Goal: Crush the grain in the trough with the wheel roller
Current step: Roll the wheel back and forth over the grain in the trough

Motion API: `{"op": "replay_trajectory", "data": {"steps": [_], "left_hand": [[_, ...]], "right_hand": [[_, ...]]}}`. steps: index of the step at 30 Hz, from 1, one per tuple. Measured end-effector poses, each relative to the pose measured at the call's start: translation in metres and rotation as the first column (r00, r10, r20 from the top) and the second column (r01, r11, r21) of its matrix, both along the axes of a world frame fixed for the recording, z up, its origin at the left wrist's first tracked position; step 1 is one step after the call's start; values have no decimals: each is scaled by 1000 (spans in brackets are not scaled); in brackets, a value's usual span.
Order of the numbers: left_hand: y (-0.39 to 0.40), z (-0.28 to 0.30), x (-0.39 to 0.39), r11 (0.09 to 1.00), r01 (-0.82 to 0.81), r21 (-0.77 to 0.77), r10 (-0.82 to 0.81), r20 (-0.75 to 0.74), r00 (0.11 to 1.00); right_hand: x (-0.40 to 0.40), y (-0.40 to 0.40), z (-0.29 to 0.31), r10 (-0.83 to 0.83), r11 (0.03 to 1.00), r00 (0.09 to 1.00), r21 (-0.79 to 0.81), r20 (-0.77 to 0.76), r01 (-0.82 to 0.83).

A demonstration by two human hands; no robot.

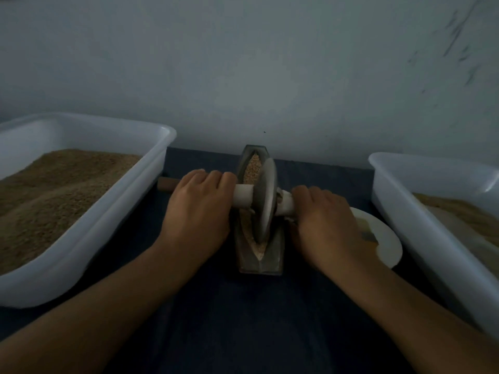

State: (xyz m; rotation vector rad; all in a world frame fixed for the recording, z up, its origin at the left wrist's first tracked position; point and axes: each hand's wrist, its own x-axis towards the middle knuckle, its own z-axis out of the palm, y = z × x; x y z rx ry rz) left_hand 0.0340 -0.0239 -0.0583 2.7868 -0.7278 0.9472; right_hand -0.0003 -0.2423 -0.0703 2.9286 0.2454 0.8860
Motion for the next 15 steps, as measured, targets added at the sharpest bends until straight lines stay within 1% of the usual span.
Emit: {"op": "replay_trajectory", "data": {"steps": [2,5,9,11,15], "left_hand": [[2,5,-10,1000,15,3,-15,-18,1000],[3,6,-12,998,13,63,-12,-18,1000],[0,0,0,989,-19,146,19,2,1000],[-2,0,13,987,-21,161,28,-43,999],[-6,5,49,988,-39,147,65,-179,982]], "right_hand": [[-10,0,1,-2,1000,1000,5,-4,2],[-15,2,1,14,999,1000,43,-9,-14],[-1,3,-2,-1,1000,1000,17,25,0],[14,2,-1,-20,1000,999,7,32,20],[53,0,4,-68,997,997,-41,26,69]]}}
